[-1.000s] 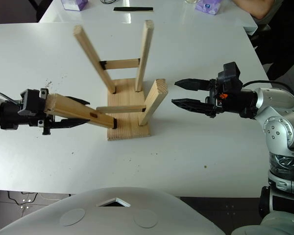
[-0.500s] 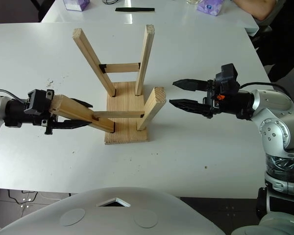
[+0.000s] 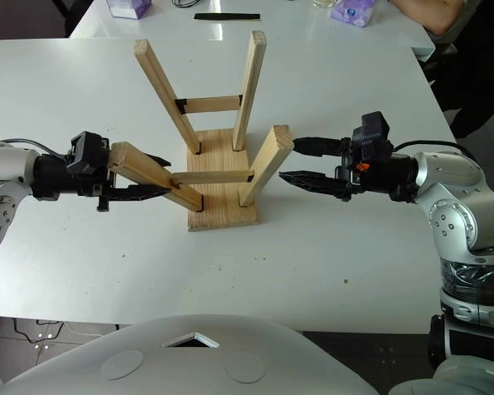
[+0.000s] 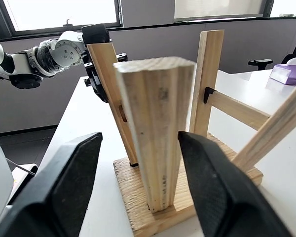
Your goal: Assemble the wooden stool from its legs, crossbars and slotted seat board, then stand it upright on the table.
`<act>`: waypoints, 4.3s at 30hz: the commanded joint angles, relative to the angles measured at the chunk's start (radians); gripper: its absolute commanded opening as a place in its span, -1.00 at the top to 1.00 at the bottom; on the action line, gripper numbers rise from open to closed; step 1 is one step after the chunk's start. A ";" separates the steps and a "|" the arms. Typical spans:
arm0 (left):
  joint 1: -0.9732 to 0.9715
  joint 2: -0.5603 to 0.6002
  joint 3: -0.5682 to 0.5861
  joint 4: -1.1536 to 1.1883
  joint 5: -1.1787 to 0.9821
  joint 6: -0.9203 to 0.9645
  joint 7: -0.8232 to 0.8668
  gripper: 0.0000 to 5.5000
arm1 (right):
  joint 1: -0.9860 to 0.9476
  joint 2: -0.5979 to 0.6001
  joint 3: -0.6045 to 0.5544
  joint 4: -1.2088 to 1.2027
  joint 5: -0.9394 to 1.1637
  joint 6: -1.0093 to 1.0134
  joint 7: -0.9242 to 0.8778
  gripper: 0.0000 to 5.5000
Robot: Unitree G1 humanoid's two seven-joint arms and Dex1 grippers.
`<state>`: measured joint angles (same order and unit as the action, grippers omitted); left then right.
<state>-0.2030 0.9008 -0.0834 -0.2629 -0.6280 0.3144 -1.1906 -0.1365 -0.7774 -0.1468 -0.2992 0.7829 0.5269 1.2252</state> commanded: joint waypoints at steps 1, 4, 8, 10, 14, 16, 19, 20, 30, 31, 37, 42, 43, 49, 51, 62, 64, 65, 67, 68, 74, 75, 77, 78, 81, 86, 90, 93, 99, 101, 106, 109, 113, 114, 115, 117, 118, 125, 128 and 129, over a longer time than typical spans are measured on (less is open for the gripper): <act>0.043 -0.003 -0.110 0.063 0.119 0.107 0.039 0.25 | -0.025 0.000 0.016 -0.002 -0.017 -0.019 0.013 -0.03; 0.038 -0.004 -0.133 0.073 0.141 0.116 0.065 0.25 | -0.030 0.002 0.026 -0.002 -0.019 -0.022 0.018 -0.03; 0.028 -0.006 -0.135 0.066 0.125 0.133 0.082 0.25 | -0.032 0.033 0.036 -0.065 0.036 0.016 -0.012 -0.03; 0.019 -0.008 -0.132 0.063 0.112 0.146 0.087 0.25 | -0.047 0.071 0.046 -0.146 0.103 0.055 -0.073 -0.03; 0.004 -0.011 -0.132 0.057 0.098 0.163 0.092 0.25 | -0.130 0.166 0.072 -0.285 0.240 0.145 -0.250 -0.03; -0.002 -0.014 -0.135 0.055 0.094 0.168 0.097 0.25 | -0.168 0.195 0.087 -0.320 0.282 0.184 -0.318 -0.03; -0.011 -0.019 -0.143 0.055 0.092 0.173 0.102 0.25 | -0.193 0.201 0.085 -0.350 0.328 0.215 -0.333 -0.03; -0.013 -0.020 -0.145 0.056 0.094 0.173 0.104 0.25 | -0.198 0.200 0.084 -0.351 0.331 0.224 -0.330 -0.03; -0.012 -0.023 -0.149 0.055 0.100 0.167 0.106 0.25 | -0.082 0.051 0.216 -0.159 -0.083 0.071 -0.149 -0.03; -0.011 -0.022 -0.149 0.052 0.099 0.166 0.103 0.25 | -0.072 0.034 0.233 -0.129 -0.133 0.038 -0.135 -0.03; -0.020 -0.017 -0.145 0.051 0.096 0.166 0.085 0.25 | -0.116 -0.017 0.272 0.115 -0.369 -0.141 -0.123 -0.03; -0.024 -0.018 -0.148 0.048 0.098 0.164 0.084 0.25 | -0.176 -0.060 0.282 0.258 -0.541 -0.267 -0.140 -0.03; -0.025 -0.018 -0.148 0.048 0.097 0.164 0.083 0.25 | -0.210 -0.058 0.278 0.305 -0.582 -0.291 -0.172 -0.03; -0.040 -0.028 -0.141 0.055 0.088 0.178 0.091 0.25 | -0.550 0.101 0.157 0.447 -0.649 -0.266 -0.517 -0.03; -0.047 -0.035 -0.140 0.064 0.091 0.186 0.098 0.25 | -0.662 0.187 0.113 0.409 -0.617 -0.237 -0.630 -0.03; -0.084 -0.065 -0.170 0.120 0.145 0.209 0.145 0.25 | -0.672 0.495 0.328 -0.017 -0.543 0.071 -0.812 -0.03; -0.076 -0.065 -0.169 0.114 0.146 0.213 0.154 0.25 | -0.597 0.497 0.369 -0.035 -0.570 0.115 -0.838 -0.03; -0.072 -0.064 -0.169 0.112 0.147 0.213 0.157 0.25 | -0.567 0.495 0.388 -0.039 -0.584 0.123 -0.843 -0.03; -0.064 -0.065 -0.169 0.109 0.148 0.214 0.164 0.25 | -0.514 0.496 0.413 -0.030 -0.611 0.127 -0.854 -0.03; -0.058 -0.065 -0.169 0.105 0.148 0.214 0.169 0.25 | -0.495 0.497 0.421 -0.018 -0.624 0.121 -0.858 -0.03; -0.041 -0.066 -0.182 0.084 0.158 0.215 0.194 0.25 | -0.368 0.520 0.494 0.103 -0.647 0.126 -0.830 -0.03; -0.041 -0.067 -0.185 0.084 0.160 0.216 0.198 0.25 | -0.341 0.518 0.519 0.113 -0.650 0.127 -0.815 -0.03; -0.050 -0.072 -0.186 0.093 0.161 0.224 0.208 0.25 | -0.288 0.493 0.591 0.117 -0.668 0.121 -0.769 -0.03; -0.057 -0.079 -0.181 0.098 0.150 0.240 0.215 0.25 | -0.269 0.481 0.620 0.112 -0.675 0.116 -0.747 -0.03; -0.083 -0.098 -0.183 0.136 0.155 0.260 0.241 0.25 | -0.237 0.439 0.685 0.118 -0.716 0.075 -0.699 -0.03; -0.121 -0.137 -0.241 0.211 0.227 0.257 0.279 0.25 | -0.231 0.437 0.695 0.166 -0.756 0.024 -0.686 -0.03; -0.146 -0.162 -0.286 0.244 0.285 0.242 0.297 0.25 | -0.243 0.459 0.683 0.185 -0.767 0.005 -0.691 -0.03; -0.131 -0.154 -0.303 0.236 0.308 0.232 0.288 0.25 | -0.267 0.500 0.614 0.099 -0.677 -0.008 -0.660 -0.03; -0.105 -0.127 -0.287 0.221 0.294 0.225 0.273 0.25 | -0.450 0.618 0.201 -0.109 -0.174 0.168 -0.675 -0.03; -0.101 -0.120 -0.281 0.209 0.285 0.228 0.271 0.25 | -0.543 0.602 0.061 -0.090 -0.064 0.177 -0.736 -0.03; -0.067 -0.086 -0.262 0.159 0.260 0.230 0.261 0.25 | -0.700 0.473 -0.229 0.046 0.054 0.127 -0.880 -0.03; -0.054 -0.072 -0.246 0.131 0.238 0.240 0.256 0.25 | -0.691 0.323 -0.276 0.241 -0.130 -0.014 -0.887 -0.03; -0.062 -0.081 -0.244 0.109 0.223 0.254 0.269 0.25 | -0.548 0.163 -0.083 0.576 -0.564 -0.329 -0.917 -0.03; -0.072 -0.086 -0.248 0.105 0.219 0.260 0.273 0.25 | -0.518 0.155 -0.034 0.627 -0.634 -0.395 -0.919 -0.03; -0.080 -0.090 -0.251 0.102 0.217 0.265 0.275 0.25 | -0.496 0.151 0.018 0.660 -0.699 -0.442 -0.927 -0.03; -0.101 -0.096 -0.259 0.107 0.221 0.269 0.275 0.25 | -0.454 0.159 0.152 0.655 -0.847 -0.534 -0.937 -0.03; -0.110 -0.097 -0.263 0.109 0.223 0.271 0.276 0.25 | -0.432 0.189 0.219 0.606 -0.889 -0.554 -0.917 -0.03; -0.197 -0.148 -0.324 0.050 0.227 0.331 0.298 0.25 | -0.408 0.549 0.544 -0.112 -0.585 -0.197 -0.770 -0.03; -0.264 -0.209 -0.357 0.021 0.218 0.365 0.315 0.25 | -0.432 0.551 0.550 -0.174 -0.524 -0.092 -0.750 -0.03; -0.271 -0.218 -0.358 0.018 0.216 0.370 0.319 0.25 | -0.420 0.527 0.544 -0.146 -0.545 -0.092 -0.741 -0.03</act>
<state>-0.4248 0.7843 -0.2094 -0.2307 -0.5256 0.4961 -0.9143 -0.4463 -0.3980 0.1612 -0.0807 0.1000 0.3726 0.3190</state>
